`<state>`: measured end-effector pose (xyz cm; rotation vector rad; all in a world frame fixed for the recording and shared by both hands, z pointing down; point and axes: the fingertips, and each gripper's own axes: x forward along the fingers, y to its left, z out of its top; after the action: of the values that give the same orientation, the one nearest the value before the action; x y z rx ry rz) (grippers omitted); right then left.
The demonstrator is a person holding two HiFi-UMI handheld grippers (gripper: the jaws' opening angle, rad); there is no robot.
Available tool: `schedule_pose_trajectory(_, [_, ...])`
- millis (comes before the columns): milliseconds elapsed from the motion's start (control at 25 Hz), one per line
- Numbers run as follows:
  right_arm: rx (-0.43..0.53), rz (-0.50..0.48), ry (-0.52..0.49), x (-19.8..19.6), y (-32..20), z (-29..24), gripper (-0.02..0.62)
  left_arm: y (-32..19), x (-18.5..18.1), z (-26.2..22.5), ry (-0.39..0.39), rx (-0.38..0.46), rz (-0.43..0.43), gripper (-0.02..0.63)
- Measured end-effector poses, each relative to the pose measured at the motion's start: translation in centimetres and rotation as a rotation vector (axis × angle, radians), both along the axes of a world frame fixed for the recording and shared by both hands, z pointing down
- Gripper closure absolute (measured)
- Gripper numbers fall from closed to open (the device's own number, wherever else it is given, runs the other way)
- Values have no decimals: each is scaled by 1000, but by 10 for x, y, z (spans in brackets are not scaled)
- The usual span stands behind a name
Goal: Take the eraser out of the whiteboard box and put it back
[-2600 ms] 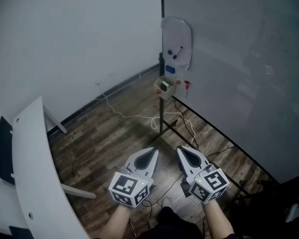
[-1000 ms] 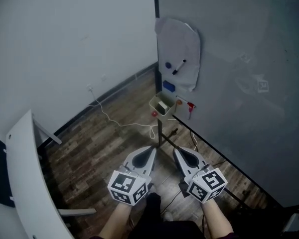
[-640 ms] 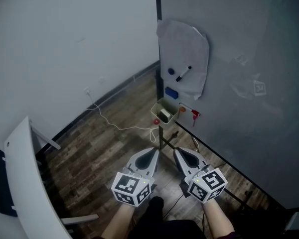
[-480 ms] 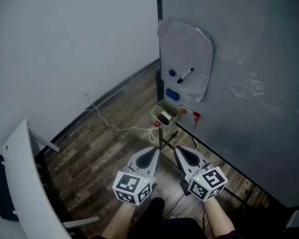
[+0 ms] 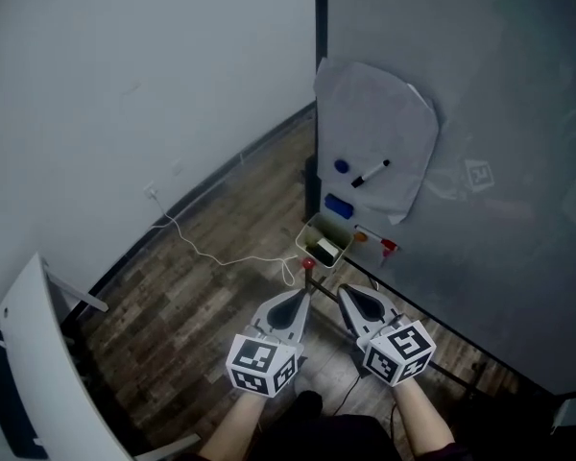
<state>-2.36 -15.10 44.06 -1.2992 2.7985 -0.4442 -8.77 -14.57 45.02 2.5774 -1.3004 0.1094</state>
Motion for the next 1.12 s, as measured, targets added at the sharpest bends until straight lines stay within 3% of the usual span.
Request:
schedule_pose_trajectory(440, [-13,36,74,-4,-36,10,592,-36,0,12,16,-27,58,600])
schedule_pose_trajectory(1040, [-77,-40,136,-6,-85,48,588,-74,8,38,36,-80,15,600])
schedule_pose_trajectory(1120, [-84,-44,171,-7,-91,54,535,-77,9,40,39,-85,16,600])
